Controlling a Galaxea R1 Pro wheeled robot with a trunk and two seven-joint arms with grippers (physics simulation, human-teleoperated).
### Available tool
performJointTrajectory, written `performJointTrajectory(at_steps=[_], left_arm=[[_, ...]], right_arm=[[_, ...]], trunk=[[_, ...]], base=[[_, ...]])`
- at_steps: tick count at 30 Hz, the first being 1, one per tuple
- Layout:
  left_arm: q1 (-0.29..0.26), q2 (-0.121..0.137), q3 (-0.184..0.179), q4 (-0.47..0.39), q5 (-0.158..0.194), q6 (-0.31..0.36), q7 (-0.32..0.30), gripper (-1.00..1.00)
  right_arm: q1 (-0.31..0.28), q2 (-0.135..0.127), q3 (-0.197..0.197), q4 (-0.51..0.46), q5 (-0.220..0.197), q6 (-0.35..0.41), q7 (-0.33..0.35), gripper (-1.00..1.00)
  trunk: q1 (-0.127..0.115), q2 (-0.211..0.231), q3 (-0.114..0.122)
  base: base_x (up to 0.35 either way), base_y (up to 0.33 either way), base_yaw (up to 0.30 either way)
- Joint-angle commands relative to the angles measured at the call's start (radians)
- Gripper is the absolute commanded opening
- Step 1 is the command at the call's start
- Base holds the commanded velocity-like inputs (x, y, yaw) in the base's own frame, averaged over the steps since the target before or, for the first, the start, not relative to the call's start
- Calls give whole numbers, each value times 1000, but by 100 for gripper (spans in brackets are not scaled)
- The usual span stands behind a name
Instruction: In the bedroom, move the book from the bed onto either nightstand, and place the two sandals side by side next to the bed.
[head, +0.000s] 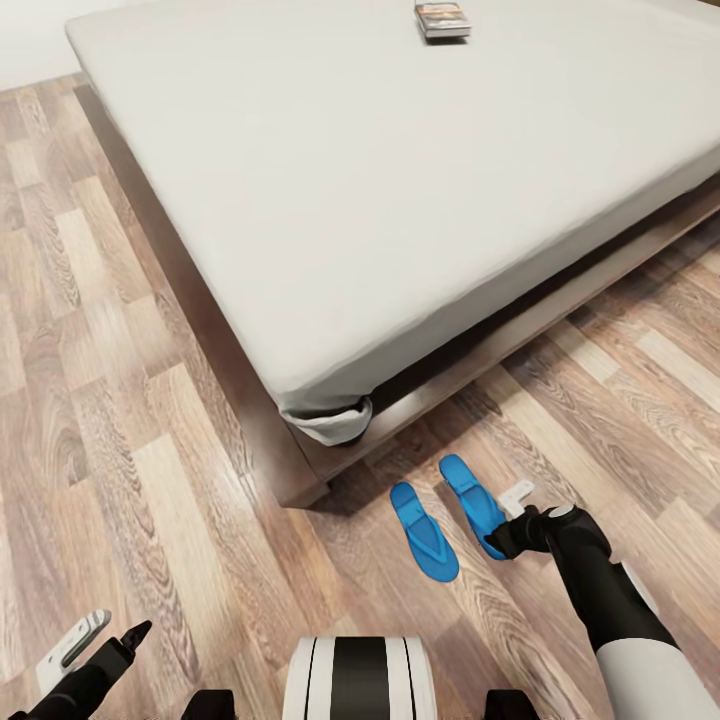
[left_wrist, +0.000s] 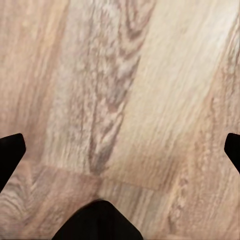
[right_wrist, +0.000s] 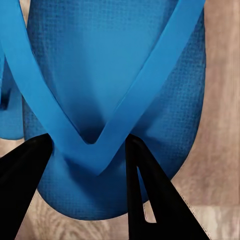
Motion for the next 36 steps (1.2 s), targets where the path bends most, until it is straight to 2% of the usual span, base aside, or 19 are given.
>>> performJointTrajectory(at_steps=[1, 14, 26, 32, 36], left_arm=[[0, 0, 0, -2, 10, 3, 7, 100], [1, 0, 0, -2, 10, 4, 8, 100], [1, -2, 0, 6, -3, 0, 11, 100], [1, -2, 7, 0, 7, 1, 8, 100], [1, -1, 9, -13, 12, 1, 8, 100]], right_arm=[[-1, 3, -2, -1, 7, 4, 11, -100], [-1, 7, -2, -1, 6, 43, -5, -100], [-1, 7, -2, -4, 5, 43, -6, -100], [-1, 7, -2, -5, 5, 43, -6, -100], [-1, 6, -2, -9, 5, 42, -6, -100]], trunk=[[0, -1, -4], [6, -4, -55], [6, -4, -55], [6, -4, -55], [8, -5, -70]], base=[[0, 0, 4], [0, 0, 1], [61, 51, 0], [33, 27, 0], [5, 4, 0]])
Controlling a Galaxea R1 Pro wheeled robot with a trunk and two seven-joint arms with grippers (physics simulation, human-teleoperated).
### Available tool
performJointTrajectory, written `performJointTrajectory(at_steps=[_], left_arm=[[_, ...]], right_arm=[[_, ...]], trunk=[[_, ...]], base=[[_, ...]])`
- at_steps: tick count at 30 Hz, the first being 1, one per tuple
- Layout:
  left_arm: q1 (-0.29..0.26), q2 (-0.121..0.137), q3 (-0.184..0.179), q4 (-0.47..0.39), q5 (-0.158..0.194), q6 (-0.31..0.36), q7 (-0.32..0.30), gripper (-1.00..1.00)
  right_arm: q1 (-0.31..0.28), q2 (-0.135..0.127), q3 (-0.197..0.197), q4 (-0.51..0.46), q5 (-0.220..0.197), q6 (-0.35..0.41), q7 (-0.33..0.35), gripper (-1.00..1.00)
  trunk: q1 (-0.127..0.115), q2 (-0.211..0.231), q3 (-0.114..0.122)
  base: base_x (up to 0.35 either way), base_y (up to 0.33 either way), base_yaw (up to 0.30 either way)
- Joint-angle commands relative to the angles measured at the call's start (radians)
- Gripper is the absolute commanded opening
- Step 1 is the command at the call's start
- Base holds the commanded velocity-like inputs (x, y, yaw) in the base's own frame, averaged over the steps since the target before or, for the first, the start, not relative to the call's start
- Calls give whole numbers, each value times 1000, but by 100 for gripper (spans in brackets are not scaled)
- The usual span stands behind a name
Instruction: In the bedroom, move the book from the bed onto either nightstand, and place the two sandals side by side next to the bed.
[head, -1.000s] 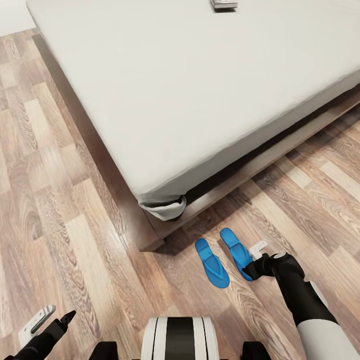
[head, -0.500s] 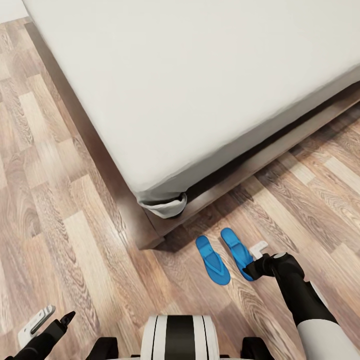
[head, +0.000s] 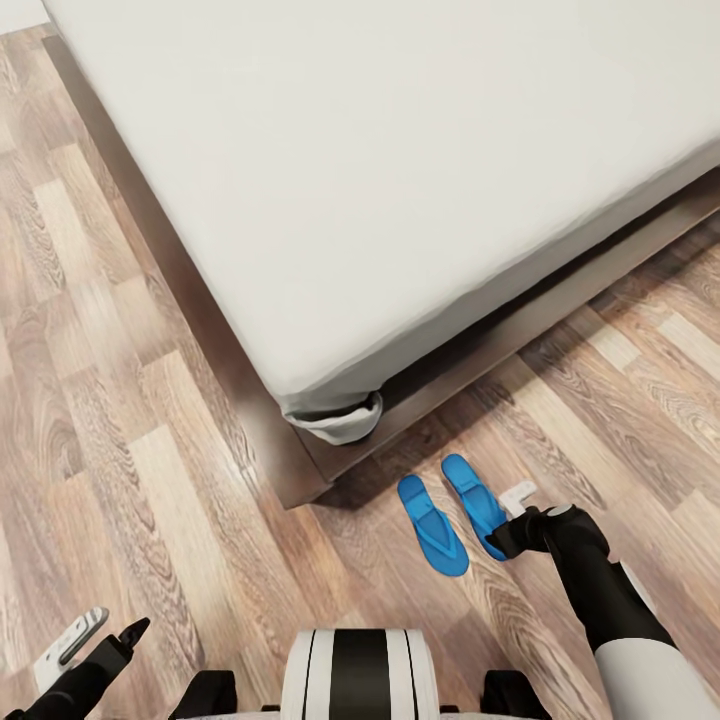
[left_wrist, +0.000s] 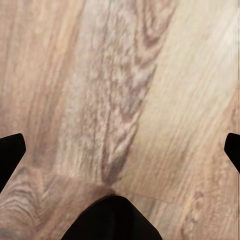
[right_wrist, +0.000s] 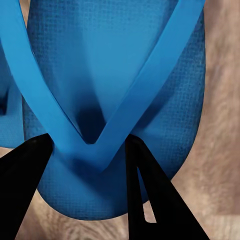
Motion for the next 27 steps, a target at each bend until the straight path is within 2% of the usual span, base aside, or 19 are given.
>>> performJointTrajectory(at_steps=[1, 3, 24, 25, 27], left_arm=[[0, 0, 0, -3, 10, 3, 7, 100], [1, 0, 0, -5, 10, 3, 8, 100], [1, 0, -9, -9, 9, 6, 8, 100], [1, 0, -9, -9, 9, 6, 8, 100], [1, 0, -9, -9, 9, 6, 8, 100]], right_arm=[[0, 0, -1, -2, 7, 3, 13, -100], [0, 0, -1, -2, 7, 2, 12, -100], [0, -1, -3, -5, 7, -8, 11, -100], [0, -1, -3, -5, 7, -8, 9, 100], [0, -1, -3, -5, 7, -9, 5, 100]], trunk=[[0, -1, -4], [1, -1, -12], [1, -1, -12], [1, -1, -12], [1, -1, -12]], base=[[2, 1, 0], [1, 0, 0], [0, 0, 28], [0, 0, 1], [0, 0, 0]])
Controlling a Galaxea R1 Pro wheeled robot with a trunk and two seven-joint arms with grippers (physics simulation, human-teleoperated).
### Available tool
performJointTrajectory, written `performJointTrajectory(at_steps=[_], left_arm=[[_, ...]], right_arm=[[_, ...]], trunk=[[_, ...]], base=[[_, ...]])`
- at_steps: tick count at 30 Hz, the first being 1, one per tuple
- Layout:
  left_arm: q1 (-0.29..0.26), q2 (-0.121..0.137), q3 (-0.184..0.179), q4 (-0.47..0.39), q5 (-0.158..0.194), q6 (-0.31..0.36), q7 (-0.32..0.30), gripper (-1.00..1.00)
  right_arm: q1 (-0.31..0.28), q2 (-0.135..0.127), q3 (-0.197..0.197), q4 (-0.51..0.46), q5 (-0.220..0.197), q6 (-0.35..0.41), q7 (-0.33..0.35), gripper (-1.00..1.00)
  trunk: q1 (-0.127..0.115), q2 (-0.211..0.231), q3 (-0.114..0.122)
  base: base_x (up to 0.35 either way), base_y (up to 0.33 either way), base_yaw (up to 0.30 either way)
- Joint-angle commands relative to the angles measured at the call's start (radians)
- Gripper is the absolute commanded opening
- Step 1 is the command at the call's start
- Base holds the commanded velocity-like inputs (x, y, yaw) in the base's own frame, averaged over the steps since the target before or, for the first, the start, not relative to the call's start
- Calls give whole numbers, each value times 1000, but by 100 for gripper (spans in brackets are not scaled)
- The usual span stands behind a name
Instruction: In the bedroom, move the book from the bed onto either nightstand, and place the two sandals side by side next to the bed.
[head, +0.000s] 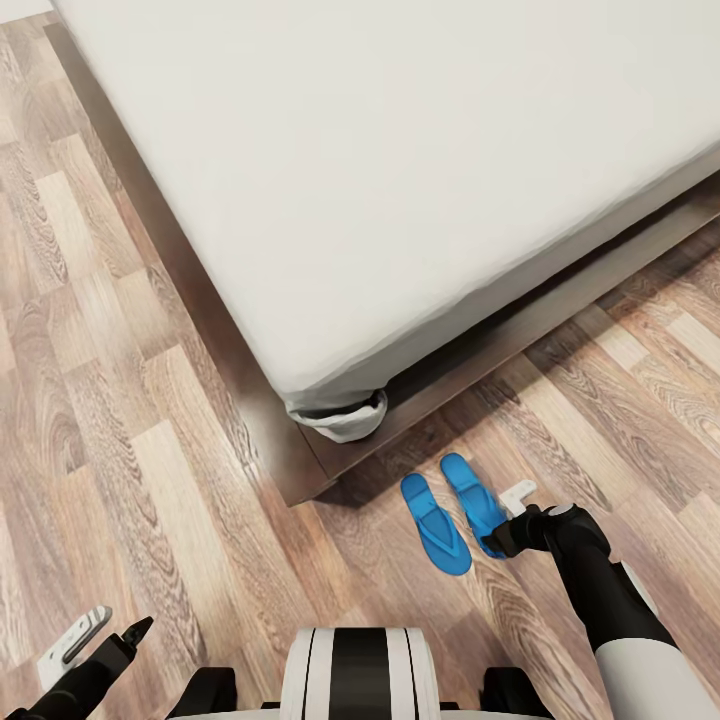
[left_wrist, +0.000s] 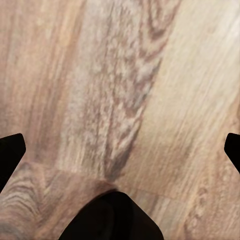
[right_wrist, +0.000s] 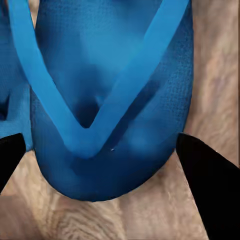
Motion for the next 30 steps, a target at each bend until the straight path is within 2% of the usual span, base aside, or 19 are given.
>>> performJointTrajectory(at_steps=[1, 19, 23, 29, 30], left_arm=[[0, 0, 0, -2, 10, 3, 7, 100], [0, -1, 0, 0, 7, 2, 7, 100], [0, -1, -5, 1, 2, 1, 7, 100], [0, 0, -54, 0, -3, -3, 6, 100], [0, 0, -54, 0, -3, -3, 6, 100]], right_arm=[[0, 0, -2, -1, 9, 1, 8, 100], [0, 0, -3, -13, 7, -1, 5, 100], [5, 0, -4, -52, 5, 0, 10, 100], [17, -2, -9, -211, -4, 3, 17, 100], [17, -2, -9, -211, -4, 3, 17, 100]], trunk=[[0, 0, 0], [0, 0, 0], [0, 0, 0], [0, 0, 0], [0, 0, 0]], base=[[0, 0, 0], [0, 0, 0], [0, 0, 0], [0, 0, 0], [0, 0, 0]])
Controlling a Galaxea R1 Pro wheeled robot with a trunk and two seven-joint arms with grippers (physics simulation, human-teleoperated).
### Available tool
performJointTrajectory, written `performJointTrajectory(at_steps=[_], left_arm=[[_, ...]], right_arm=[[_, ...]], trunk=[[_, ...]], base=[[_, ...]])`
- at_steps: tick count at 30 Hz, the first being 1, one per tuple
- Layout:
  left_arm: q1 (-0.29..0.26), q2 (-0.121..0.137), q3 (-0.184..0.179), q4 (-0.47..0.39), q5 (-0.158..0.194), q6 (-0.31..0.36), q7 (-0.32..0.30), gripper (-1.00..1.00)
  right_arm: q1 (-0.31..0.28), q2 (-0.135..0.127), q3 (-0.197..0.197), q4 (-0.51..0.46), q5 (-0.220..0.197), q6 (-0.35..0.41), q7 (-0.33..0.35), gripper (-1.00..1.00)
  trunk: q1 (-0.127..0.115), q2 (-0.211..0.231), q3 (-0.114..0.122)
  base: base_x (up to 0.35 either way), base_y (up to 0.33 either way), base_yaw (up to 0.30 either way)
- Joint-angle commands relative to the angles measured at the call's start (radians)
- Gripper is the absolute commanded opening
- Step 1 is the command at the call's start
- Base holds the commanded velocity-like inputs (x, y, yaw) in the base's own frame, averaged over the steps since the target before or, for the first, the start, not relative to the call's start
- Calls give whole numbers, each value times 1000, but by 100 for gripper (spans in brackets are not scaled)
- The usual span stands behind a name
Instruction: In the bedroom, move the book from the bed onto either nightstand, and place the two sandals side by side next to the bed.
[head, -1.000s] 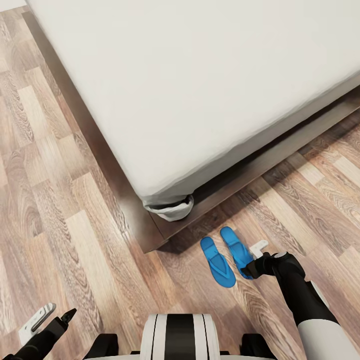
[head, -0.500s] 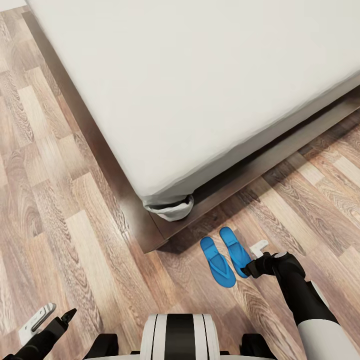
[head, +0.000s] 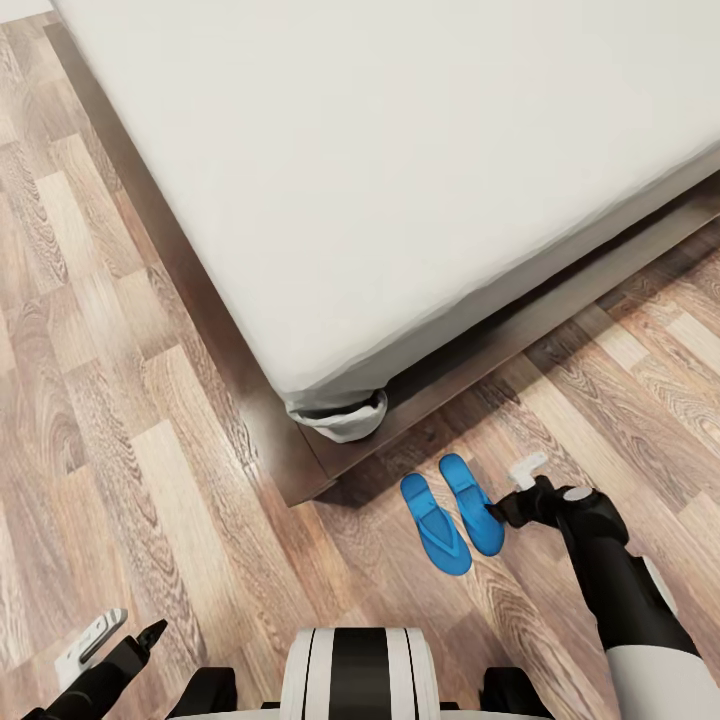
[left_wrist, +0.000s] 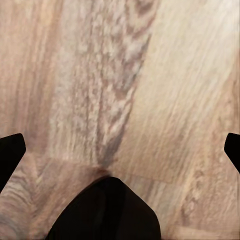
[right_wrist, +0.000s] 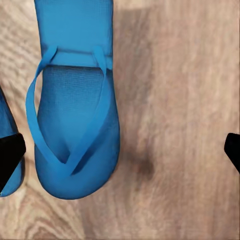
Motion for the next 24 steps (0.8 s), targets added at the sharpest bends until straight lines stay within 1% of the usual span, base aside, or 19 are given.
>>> performJointTrajectory(at_steps=[1, 2, 3, 4, 5, 8, 9, 11, 12, 15, 17, 19, 20, 24], left_arm=[[0, 0, -9, -2, 9, 2, 7, 100], [0, 0, -17, -3, 9, 0, 7, 100], [0, 0, -17, -3, 9, 0, 7, 100], [0, 1, -23, -5, 9, 0, 7, 100], [0, 1, -32, -9, 8, -3, 8, 100], [0, 0, -39, -13, 8, -5, 10, 100], [0, 0, -39, -13, 8, -5, 10, 100], [0, 0, -42, -15, 7, -6, 12, 100], [0, 0, -44, -17, 6, -8, 13, 100], [0, -1, -45, -19, 6, -9, 14, 100], [0, -1, -45, -20, 6, -9, 14, 100], [0, -1, -45, -25, 6, -10, 14, 100], [0, -1, -45, -25, 6, -10, 14, 100], [2, -1, -45, -35, 6, -10, 15, 100]], right_arm=[[6, 0, -2, -33, 6, 2, 10, 100], [15, -1, -4, -61, -1, 2, 11, 100], [15, -1, -4, -61, -1, 2, 11, 100], [23, -2, -8, -87, -9, 3, 11, 100], [38, -2, -21, -134, -32, 3, 12, 100], [53, -4, -39, -192, -70, 3, 13, 100], [53, -4, -39, -192, -70, 3, 13, 100], [59, -5, -48, -223, -92, 4, 15, 100], [64, -5, -64, -262, -112, 9, 18, 100], [67, -2, -90, -283, -122, 15, 20, 100], [68, -1, -98, -287, -124, 22, 21, 100], [68, 0, -109, -294, -128, 47, 22, 100], [68, 0, -109, -294, -128, 47, 22, 100], [69, 0, -121, -302, -132, 104, 25, 100]], trunk=[[0, 0, 0], [0, 0, 0], [0, 0, 0], [-1, 0, 3], [-1, 0, 7], [-2, 1, 19], [-3, 1, 23], [-4, 2, 30], [-4, 2, 34], [-5, 3, 46], [-6, 3, 54], [-7, 3, 61], [-8, 4, 65], [-10, 5, 81]], base=[[0, 0, 0], [0, 0, 0], [0, 0, 0], [0, 0, 0], [0, 0, 0], [0, 0, 0], [0, 0, 0], [0, 0, 0], [0, 0, 0], [0, 0, 0], [0, 0, 0], [0, 0, 0], [0, 0, 0], [0, 0, 0]])
